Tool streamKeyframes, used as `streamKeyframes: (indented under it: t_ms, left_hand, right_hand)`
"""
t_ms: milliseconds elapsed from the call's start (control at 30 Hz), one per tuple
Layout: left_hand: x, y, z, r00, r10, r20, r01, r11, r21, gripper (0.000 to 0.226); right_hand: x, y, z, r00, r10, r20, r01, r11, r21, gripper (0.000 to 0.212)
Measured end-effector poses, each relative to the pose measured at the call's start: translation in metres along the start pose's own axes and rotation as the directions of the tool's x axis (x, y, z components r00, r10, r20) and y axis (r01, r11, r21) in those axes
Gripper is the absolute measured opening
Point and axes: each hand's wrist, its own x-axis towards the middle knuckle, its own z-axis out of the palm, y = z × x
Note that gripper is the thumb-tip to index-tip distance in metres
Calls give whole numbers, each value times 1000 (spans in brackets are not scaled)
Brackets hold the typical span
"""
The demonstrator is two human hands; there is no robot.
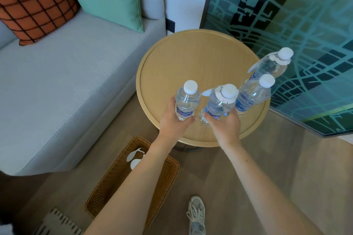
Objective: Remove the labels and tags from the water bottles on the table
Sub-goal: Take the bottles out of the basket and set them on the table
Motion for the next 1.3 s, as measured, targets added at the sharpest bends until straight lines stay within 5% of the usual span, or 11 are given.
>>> streamKeyframes:
  t_ms: [400,833,1300]
  left_hand:
    - [-22,36,-29,1000,-15,3,15,993,114,79]
    - [-16,15,-10,998,-28,-52,30,998,52,75]
    - [9,-13,8,996,37,-84,-39,999,-29,58]
  right_hand:
    - [-19,-22,-25,995,29,94,-25,999,-45,45]
    - [2,-9,-22,991,-11,133,-14,983,182,96]
    - [20,7,-4,985,-95,146,38,936,351,81]
